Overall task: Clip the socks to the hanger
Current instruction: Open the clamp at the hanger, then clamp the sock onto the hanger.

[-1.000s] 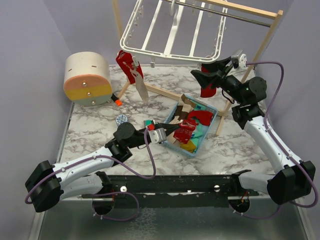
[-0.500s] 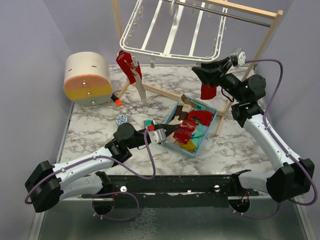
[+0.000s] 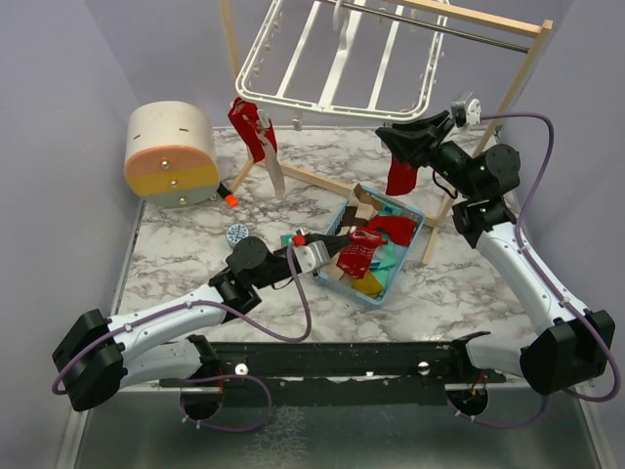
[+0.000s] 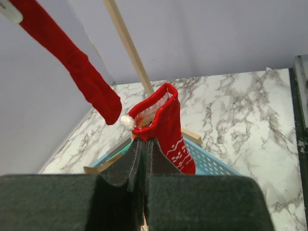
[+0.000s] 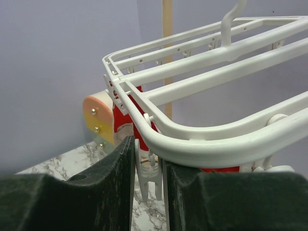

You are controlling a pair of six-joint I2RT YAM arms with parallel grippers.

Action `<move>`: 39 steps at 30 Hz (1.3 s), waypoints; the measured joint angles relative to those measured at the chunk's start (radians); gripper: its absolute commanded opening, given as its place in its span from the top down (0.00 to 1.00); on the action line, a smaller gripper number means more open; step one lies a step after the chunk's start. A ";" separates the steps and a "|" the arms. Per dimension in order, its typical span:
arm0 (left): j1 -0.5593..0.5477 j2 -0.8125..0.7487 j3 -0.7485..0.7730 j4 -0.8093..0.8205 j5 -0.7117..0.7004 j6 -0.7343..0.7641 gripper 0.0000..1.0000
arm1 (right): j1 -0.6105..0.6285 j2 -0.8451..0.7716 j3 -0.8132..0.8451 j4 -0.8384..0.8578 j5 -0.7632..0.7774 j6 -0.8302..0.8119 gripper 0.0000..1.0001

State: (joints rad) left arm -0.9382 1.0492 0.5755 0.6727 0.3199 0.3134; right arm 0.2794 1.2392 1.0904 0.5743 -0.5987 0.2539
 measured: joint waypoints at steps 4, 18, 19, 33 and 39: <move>0.000 0.059 0.059 0.000 -0.082 -0.022 1.00 | 0.000 0.000 0.005 -0.001 0.021 0.017 0.99; 0.000 0.289 0.317 0.091 -0.399 -0.056 1.00 | 0.003 -0.018 -0.043 0.037 0.201 0.098 0.99; 0.000 0.306 0.333 0.095 -0.420 -0.060 1.00 | 0.005 -0.018 -0.045 0.039 0.213 0.099 0.99; 0.000 0.394 0.431 0.115 -0.493 -0.067 1.00 | 0.016 -0.018 -0.072 0.107 0.243 0.098 0.99; 0.002 0.401 0.434 0.116 -0.509 -0.067 1.00 | 0.016 -0.023 -0.080 0.114 0.242 0.098 0.99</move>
State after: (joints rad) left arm -0.9360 1.4506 1.0096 0.7891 -0.1886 0.2466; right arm 0.2955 1.2160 1.0103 0.6888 -0.3569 0.3515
